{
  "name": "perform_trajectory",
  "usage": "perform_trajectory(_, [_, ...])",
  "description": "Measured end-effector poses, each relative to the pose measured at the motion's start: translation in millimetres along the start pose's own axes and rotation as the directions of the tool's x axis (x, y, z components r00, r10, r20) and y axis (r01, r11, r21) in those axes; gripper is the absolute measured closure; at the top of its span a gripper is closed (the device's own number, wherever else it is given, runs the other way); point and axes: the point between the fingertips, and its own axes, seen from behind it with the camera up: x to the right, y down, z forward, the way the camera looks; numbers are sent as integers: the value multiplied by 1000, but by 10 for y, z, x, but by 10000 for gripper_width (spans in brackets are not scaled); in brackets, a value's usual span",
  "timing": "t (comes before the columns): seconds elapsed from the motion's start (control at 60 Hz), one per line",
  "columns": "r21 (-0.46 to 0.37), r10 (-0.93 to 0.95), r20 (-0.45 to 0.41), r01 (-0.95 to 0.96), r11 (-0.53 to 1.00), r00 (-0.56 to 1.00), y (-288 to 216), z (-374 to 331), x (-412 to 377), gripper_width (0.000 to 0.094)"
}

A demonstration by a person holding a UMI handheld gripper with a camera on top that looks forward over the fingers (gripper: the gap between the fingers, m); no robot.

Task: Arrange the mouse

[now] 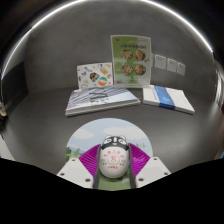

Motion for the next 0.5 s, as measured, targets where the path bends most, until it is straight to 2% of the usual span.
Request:
perform_trajectory(0.133, [-31, 10, 22, -9, 999, 1000, 21, 5, 3, 355])
perform_trajectory(0.15, [-41, 17, 30, -15, 999, 999, 32, -16, -4, 253])
perform_trajectory(0.167, [-48, 26, 39, -24, 999, 999, 41, -48, -15, 249])
perform_trajectory(0.233, [-18, 62, 69, -61, 998, 996, -32, -230, -30, 44])
perform_trajectory(0.283, [22, 93, 83, -95, 995, 992, -125, -467, 45, 92])
perform_trajectory(0.5, [73, 132, 60, -136, 988, 989, -51, -1348, 737, 93])
